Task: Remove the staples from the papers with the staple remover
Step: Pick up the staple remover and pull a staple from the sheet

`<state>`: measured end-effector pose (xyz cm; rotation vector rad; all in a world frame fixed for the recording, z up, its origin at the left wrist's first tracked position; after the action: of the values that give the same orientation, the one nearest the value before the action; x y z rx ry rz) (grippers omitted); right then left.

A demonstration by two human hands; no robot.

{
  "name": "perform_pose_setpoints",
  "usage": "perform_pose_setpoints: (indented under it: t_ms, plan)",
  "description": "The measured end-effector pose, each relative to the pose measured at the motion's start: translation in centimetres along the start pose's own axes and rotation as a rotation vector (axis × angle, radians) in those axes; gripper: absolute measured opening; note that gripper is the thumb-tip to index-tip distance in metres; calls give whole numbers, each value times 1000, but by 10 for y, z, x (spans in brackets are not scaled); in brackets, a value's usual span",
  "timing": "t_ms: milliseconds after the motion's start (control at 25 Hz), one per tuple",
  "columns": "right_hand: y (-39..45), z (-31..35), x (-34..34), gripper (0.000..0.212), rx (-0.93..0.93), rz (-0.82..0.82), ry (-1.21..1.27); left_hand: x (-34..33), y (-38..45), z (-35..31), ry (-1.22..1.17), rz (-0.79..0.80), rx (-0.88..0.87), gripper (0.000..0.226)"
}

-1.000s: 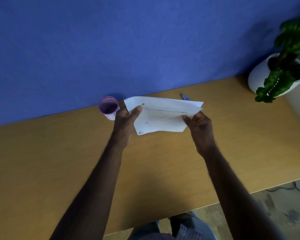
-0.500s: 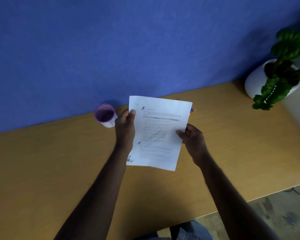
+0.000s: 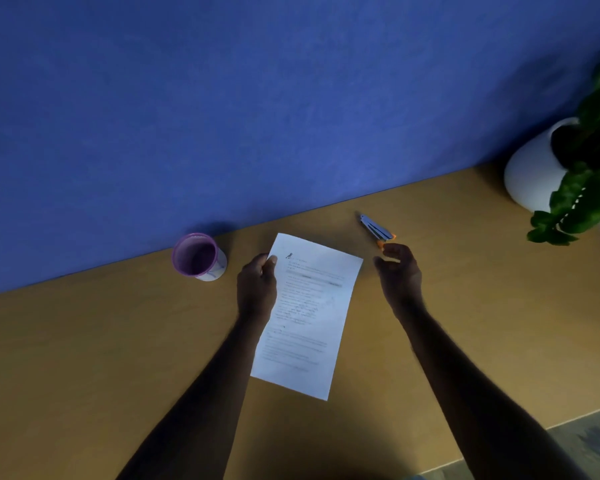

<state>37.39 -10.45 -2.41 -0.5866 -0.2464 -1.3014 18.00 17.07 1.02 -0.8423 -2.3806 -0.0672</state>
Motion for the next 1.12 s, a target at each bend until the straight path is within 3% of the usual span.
perform_pose_setpoints:
  t_ms: [280,520,680,800,960,1120]
  plan:
    - [40,5,-18,66,68,-56,-210,-25,23,42,-10,58,133,39]
    - [56,-1,-22,46,39,-78,-294,-33,34,58,-45,70,154,39]
    - [58,-1,-16,46,44,-94,-247,-33,33,58,-79,68,152,47]
    - [49,19,-10,40,139,-98,-97,-31,28,49,-81,74,129,48]
    - [30,62,-7,25,224,-17,311,-31,18,36,-135,112,137,39]
    - [-7,101,-13,29,101,141,689,-21,2,11,-159,121,85,31]
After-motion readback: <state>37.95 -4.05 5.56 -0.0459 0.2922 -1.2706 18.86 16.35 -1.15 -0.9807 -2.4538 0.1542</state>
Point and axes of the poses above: each hand's wrist, its own y-axis towards the middle knuckle, its own x-axis out of the back of the hand, z = x × y, the point moved 10 cm from there along y, towards the middle knuckle, and after that the axes turned 1 degree about -y, right-handed, at the moved point
